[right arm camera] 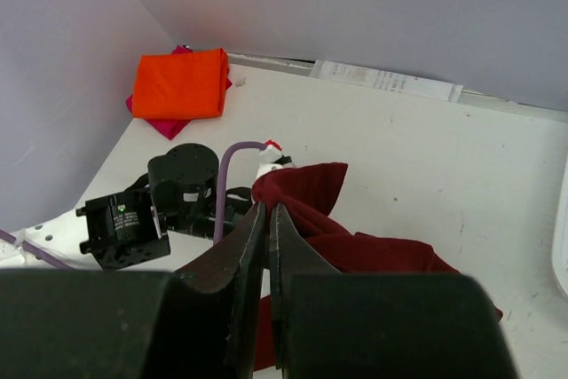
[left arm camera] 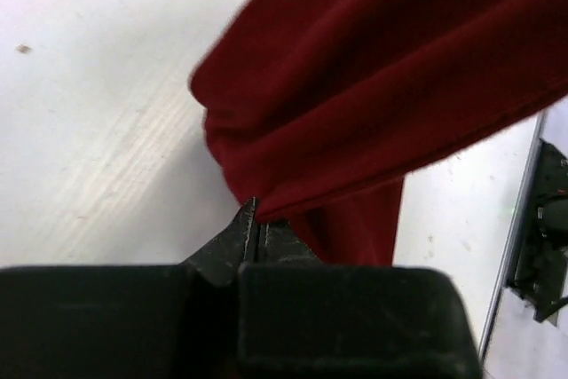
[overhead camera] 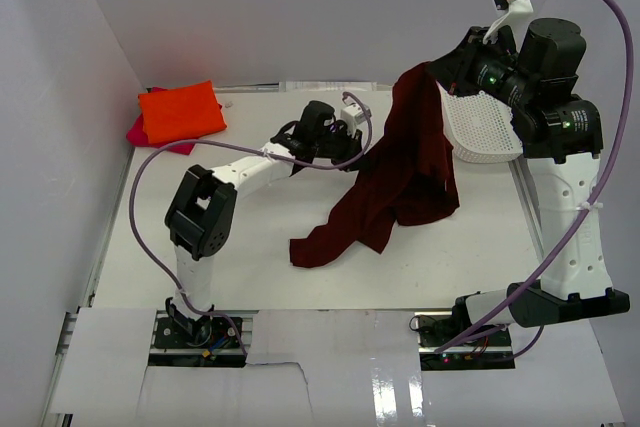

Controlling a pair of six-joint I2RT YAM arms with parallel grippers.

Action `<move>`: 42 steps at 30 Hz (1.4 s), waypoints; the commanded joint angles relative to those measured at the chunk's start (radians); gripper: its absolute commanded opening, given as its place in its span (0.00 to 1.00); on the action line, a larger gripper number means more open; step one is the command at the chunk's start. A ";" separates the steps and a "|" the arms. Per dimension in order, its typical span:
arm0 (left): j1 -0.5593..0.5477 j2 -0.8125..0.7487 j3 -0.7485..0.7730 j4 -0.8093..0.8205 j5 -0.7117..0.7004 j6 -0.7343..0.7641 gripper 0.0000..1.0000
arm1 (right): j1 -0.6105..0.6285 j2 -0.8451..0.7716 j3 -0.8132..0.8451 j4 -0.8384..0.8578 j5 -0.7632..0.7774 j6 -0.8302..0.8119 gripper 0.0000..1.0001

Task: Fold and stack the t-shirts
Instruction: Flatten out the tshirt

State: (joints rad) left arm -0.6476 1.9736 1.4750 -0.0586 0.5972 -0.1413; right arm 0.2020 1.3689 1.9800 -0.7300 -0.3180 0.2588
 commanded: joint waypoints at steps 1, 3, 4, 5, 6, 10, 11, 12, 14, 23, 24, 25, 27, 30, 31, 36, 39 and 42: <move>0.000 -0.002 0.158 -0.203 -0.133 0.068 0.00 | -0.007 -0.013 0.016 0.049 -0.023 0.003 0.08; 0.000 0.004 0.266 -0.320 -0.296 0.130 0.00 | -0.007 -0.017 0.003 0.046 -0.023 -0.004 0.08; 0.000 -0.002 0.299 -0.351 -0.341 0.141 0.00 | -0.007 -0.024 -0.001 0.044 -0.020 -0.006 0.08; 0.000 -0.013 0.336 -0.380 -0.379 0.178 0.00 | -0.007 -0.028 -0.010 0.041 -0.015 -0.010 0.08; 0.000 -0.019 0.416 -0.435 -0.440 0.205 0.00 | -0.009 -0.036 -0.032 0.041 -0.013 -0.018 0.08; 0.000 -0.065 0.619 -0.541 -0.562 0.209 0.00 | -0.009 -0.066 -0.064 0.043 0.014 -0.035 0.08; 0.000 -0.103 0.645 -0.567 -0.573 0.204 0.00 | -0.009 -0.076 -0.067 0.044 0.026 -0.038 0.08; -0.001 -0.128 0.663 -0.575 -0.583 0.195 0.00 | -0.009 -0.100 -0.070 0.043 0.039 -0.046 0.08; -0.003 -0.186 0.633 -0.587 -0.619 0.160 0.00 | -0.009 -0.125 -0.079 0.043 0.075 -0.052 0.08; -0.020 -0.501 0.055 -0.568 -0.603 0.016 0.00 | -0.009 -0.255 -0.288 0.037 0.086 -0.033 0.08; -0.020 -0.521 0.006 -0.557 -0.599 -0.006 0.00 | -0.009 -0.272 -0.306 0.037 0.088 -0.033 0.08; -0.020 -0.562 -0.089 -0.540 -0.599 -0.015 0.00 | -0.009 -0.280 -0.323 0.037 0.091 -0.035 0.08; -0.020 -0.599 -0.172 -0.495 -0.599 -0.047 0.07 | -0.009 -0.298 -0.374 0.038 0.092 -0.038 0.08; -0.020 -0.631 -0.283 -0.469 -0.547 -0.070 0.37 | -0.009 -0.313 -0.438 0.041 0.083 -0.043 0.08; -0.020 -0.628 -0.297 -0.471 -0.542 -0.070 0.46 | -0.009 -0.317 -0.452 0.043 0.083 -0.046 0.08; -0.020 -0.621 -0.329 -0.468 -0.617 -0.080 0.71 | -0.009 -0.344 -0.527 0.053 0.108 -0.065 0.08; -0.017 -0.595 -0.308 -0.480 -0.584 -0.052 0.79 | -0.009 -0.344 -0.546 0.060 0.137 -0.075 0.08; -0.012 -0.590 -0.320 -0.495 -0.559 -0.055 0.79 | -0.009 -0.324 -0.558 0.055 0.177 -0.078 0.08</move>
State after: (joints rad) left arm -0.6632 1.3983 1.1393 -0.5598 0.0166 -0.1997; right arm 0.1967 1.0500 1.4265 -0.7284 -0.1955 0.2016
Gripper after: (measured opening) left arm 0.790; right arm 0.084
